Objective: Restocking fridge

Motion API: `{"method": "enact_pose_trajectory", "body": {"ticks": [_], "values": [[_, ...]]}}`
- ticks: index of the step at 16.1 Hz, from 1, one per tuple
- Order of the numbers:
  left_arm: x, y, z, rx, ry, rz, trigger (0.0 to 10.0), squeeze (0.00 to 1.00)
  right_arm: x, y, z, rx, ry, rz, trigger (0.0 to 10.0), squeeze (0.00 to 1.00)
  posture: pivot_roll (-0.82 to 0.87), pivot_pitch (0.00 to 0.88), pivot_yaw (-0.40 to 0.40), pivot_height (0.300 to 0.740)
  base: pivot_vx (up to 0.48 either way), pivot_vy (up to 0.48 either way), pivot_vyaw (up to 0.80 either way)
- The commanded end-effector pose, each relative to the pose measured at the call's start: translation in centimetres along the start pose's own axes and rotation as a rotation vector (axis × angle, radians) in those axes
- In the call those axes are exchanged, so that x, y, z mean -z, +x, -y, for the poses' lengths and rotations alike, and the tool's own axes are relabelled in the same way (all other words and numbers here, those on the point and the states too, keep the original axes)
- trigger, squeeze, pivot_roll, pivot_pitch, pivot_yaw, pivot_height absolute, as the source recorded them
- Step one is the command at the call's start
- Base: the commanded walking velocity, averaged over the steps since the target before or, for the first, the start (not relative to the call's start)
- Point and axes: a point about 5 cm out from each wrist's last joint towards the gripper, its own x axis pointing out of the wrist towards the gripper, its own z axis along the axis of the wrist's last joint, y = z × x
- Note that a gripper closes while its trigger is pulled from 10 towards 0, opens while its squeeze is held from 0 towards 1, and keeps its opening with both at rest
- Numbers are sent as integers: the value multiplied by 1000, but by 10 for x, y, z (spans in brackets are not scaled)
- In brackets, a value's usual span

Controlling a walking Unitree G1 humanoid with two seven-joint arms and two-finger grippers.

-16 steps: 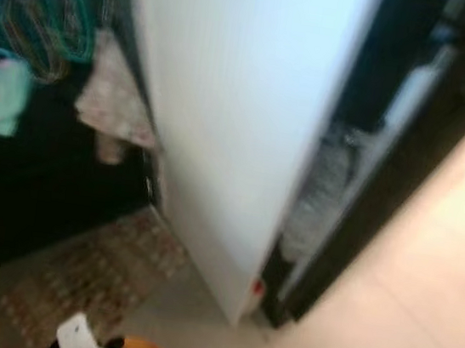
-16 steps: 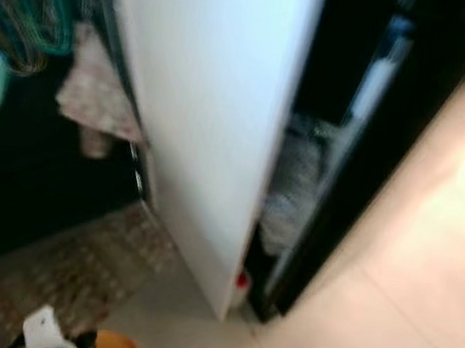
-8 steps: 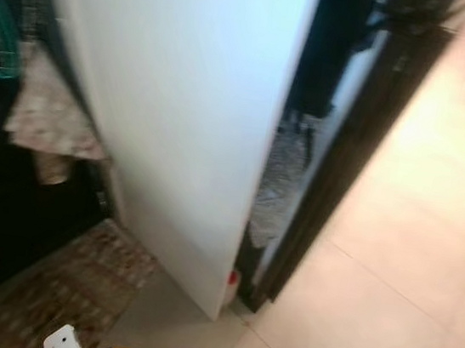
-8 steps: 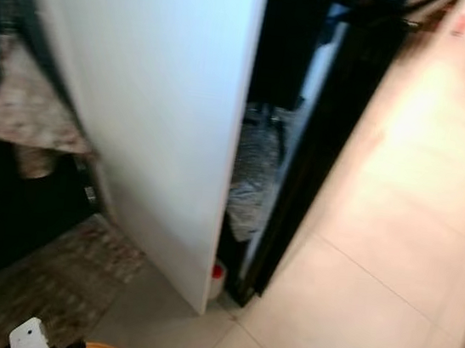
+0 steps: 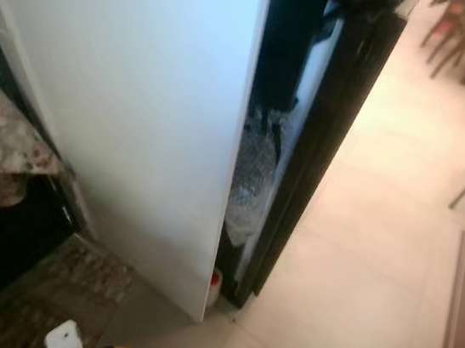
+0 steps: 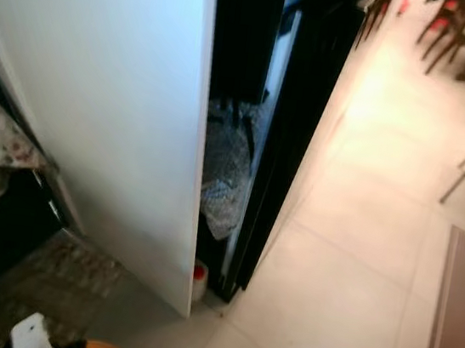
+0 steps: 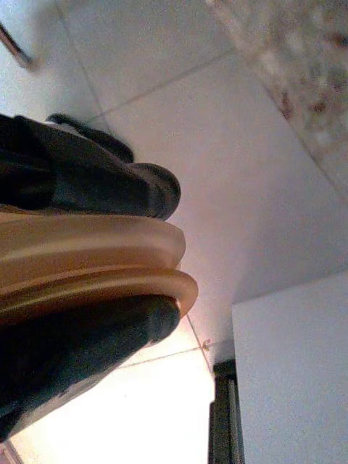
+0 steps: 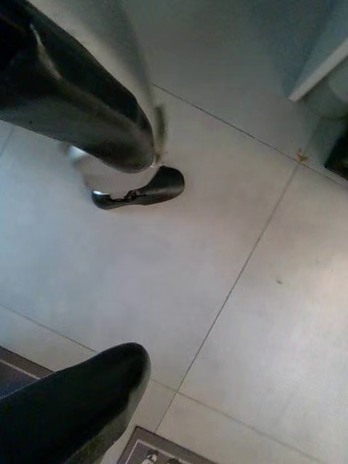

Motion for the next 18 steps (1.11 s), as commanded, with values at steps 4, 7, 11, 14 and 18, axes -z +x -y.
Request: {"method": "enact_pose_trajectory", "body": {"ticks": [4,7,11,14,18], "values": [[6,-2,-8,-28,25,-29,10000,0,6,-1,-3,-9,7,-12,10000,0,-65,0,16,740,0,0,-591],[7,-2,-9,-33,25,-29,10000,0,5,-1,-4,-15,-2,-9,10000,0,-64,0,17,740,0,0,0],[8,-2,-9,-33,29,-33,10000,0,5,-1,-3,-14,0,-9,10000,0,-61,0,12,740,0,0,0],[8,-2,-9,-35,34,-33,10000,0,5,-1,-3,-15,-17,-11,10000,0,-61,0,10,740,0,0,0],[8,-2,-9,-38,34,-33,10000,0,5,-1,-3,-17,-5,-8,10000,0,-62,0,10,740,0,0,0]]}}
